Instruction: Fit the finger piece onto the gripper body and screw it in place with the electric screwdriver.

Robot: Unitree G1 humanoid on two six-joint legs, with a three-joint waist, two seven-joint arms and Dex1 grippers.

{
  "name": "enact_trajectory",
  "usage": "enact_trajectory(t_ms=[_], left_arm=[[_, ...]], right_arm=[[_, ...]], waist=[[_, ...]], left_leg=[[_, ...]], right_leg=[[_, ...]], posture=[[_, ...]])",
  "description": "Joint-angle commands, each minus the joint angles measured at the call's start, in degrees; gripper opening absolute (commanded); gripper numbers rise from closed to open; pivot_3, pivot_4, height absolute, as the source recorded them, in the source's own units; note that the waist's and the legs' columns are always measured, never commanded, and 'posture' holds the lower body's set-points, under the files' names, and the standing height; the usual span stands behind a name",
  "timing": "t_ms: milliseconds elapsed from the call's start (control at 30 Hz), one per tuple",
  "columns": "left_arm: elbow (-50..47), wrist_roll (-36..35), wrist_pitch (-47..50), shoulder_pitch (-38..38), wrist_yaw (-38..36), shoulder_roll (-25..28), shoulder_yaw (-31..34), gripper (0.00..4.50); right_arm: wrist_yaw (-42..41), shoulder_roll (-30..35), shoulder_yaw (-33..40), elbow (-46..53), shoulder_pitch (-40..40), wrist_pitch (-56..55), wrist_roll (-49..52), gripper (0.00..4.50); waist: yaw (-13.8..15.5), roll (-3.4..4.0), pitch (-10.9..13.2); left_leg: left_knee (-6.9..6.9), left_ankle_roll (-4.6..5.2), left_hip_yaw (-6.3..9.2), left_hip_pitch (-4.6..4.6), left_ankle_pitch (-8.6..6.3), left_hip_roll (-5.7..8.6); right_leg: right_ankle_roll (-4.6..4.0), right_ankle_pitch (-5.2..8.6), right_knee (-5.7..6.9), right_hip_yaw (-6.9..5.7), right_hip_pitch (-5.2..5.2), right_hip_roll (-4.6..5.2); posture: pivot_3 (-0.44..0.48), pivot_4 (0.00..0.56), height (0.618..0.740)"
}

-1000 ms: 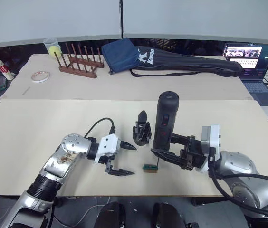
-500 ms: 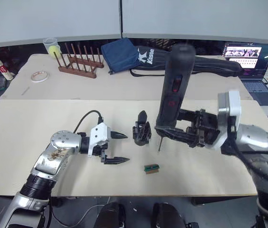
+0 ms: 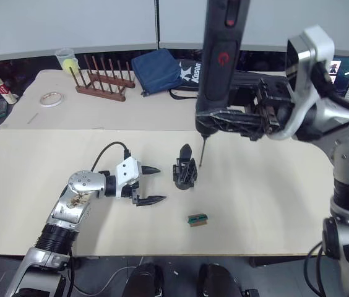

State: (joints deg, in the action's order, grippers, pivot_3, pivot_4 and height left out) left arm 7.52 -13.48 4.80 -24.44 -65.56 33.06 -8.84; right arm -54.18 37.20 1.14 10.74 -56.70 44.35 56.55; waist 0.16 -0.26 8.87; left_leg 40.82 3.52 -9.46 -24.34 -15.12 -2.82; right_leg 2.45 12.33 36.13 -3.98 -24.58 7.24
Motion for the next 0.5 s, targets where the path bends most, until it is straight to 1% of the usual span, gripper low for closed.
enact_trajectory(t_ms=[33, 100, 167, 300, 500], left_arm=[[1.2, 0.2, -1.9, -1.9, 0.2, -1.1, 0.3, 4.5], [2.6, 0.6, -2.4, -2.7, 0.0, -1.8, 0.0, 4.5], [4.1, 0.9, -2.9, -3.6, -0.2, -2.3, -0.5, 4.5], [7.0, 2.0, -4.3, -5.3, -0.2, -3.5, -1.1, 4.5], [9.1, 3.2, -4.9, -7.3, 0.1, -5.5, -1.6, 4.5]], right_arm=[[-0.7, -3.1, -0.2, -5.6, -8.0, -0.1, -1.7, 1.97], [-0.8, -5.4, -1.2, -9.2, -10.8, 0.0, -3.4, 1.97], [-1.6, -7.3, -2.5, -11.6, -11.8, -1.2, -5.9, 1.97], [-5.6, -9.0, -4.1, -14.4, -11.3, -3.5, -10.0, 1.97], [-8.5, -11.8, -5.7, -15.3, -9.9, -5.8, -14.4, 1.97]], waist=[[-0.3, 0.0, 0.0], [-0.5, 0.0, 0.0], [-0.6, 0.0, 0.0], [-0.4, -0.02, 0.0], [-0.8, -0.01, 0.0]], left_leg=[[-0.01, -0.01, 0.0, 0.0, 0.01, -0.02], [-0.03, -0.04, 0.0, 0.0, 0.02, -0.02], [-0.02, -0.05, -0.04, -0.01, 0.03, -0.01], [0.02, -0.02, -0.08, -0.09, 0.03, 0.0], [0.05, -0.02, -0.1, -0.39, 0.05, 0.05]], right_leg=[[0.0, 0.0, 0.0, -0.02, -0.01, -0.01], [0.0, 0.0, -0.02, -0.04, 0.0, -0.03], [0.0, 0.0, -0.03, -0.06, 0.03, -0.03], [0.08, -0.05, -0.03, -0.06, 0.04, -0.02], [0.12, -0.09, 0.07, -0.08, -0.25, -0.03]], posture=[[0.0, 0.15, 0.74], [0.0, 0.15, 0.74], [0.0, 0.15, 0.74], [0.0, 0.15, 0.74], [0.0, 0.15, 0.74]])
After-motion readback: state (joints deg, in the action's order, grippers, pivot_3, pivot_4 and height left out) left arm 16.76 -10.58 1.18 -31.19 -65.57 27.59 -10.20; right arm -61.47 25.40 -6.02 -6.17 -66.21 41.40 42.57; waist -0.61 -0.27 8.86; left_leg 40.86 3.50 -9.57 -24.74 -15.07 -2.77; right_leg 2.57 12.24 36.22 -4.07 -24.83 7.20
